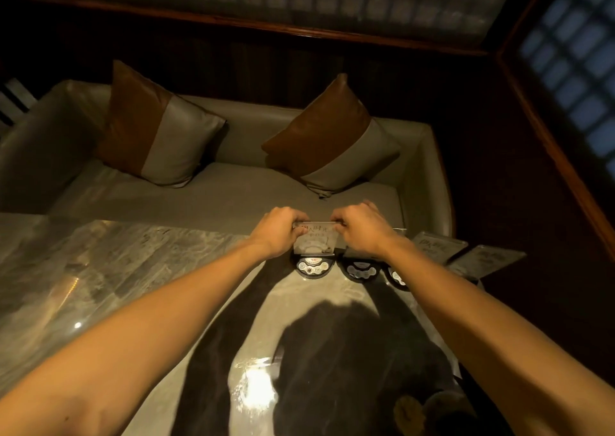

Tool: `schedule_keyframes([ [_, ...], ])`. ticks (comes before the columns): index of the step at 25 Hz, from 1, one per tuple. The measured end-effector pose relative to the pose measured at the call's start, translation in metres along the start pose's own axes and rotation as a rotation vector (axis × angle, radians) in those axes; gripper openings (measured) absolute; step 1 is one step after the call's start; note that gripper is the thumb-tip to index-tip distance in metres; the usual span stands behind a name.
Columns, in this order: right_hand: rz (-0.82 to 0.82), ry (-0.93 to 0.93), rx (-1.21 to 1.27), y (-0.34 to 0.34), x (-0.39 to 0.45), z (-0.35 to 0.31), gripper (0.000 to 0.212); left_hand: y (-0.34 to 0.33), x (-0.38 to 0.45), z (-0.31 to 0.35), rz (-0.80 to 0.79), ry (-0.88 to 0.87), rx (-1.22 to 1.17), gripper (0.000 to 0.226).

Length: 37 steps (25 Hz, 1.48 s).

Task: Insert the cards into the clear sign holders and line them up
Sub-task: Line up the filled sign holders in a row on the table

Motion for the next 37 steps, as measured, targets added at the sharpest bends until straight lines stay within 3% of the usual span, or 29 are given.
schedule_keyframes([
  [14,0.004,-0.030,0.068,-0.002,-0.003,0.020,0.023,-0.005,0.018,0.013,-0.037,0.025,0.000,0.025],
  [18,-0.018,-0.019,0.097,0.004,-0.009,0.028,0.031,-0.005,0.020,0.009,-0.109,0.031,-0.020,0.023],
  [23,0.160,-0.176,0.264,0.053,-0.042,0.115,0.038,0.000,0.029,0.015,-0.231,0.007,-0.008,0.051],
  [25,0.124,-0.264,0.252,0.060,-0.062,0.156,0.044,0.001,0.037,0.029,-0.193,-0.015,-0.013,0.060],
  [28,0.008,-0.319,0.038,0.051,-0.076,0.191,0.052,-0.005,0.053,0.068,-0.157,-0.135,-0.002,0.055],
  [32,-0.037,-0.287,-0.029,0.032,-0.079,0.202,0.034,-0.031,0.073,0.113,-0.195,-0.219,0.017,0.049],
  [37,0.004,-0.246,-0.004,0.025,-0.079,0.204,0.018,-0.054,0.079,0.125,-0.206,-0.268,0.127,0.026],
])
Point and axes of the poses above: each hand's wrist, its own x-axis towards the middle knuckle, its own y-axis out of the back of the hand, z = x × y, the point moved 5 cm from there along x, towards the middle knuckle, and after that the axes turned 7 degrees about -y, right-handed, at the moved point
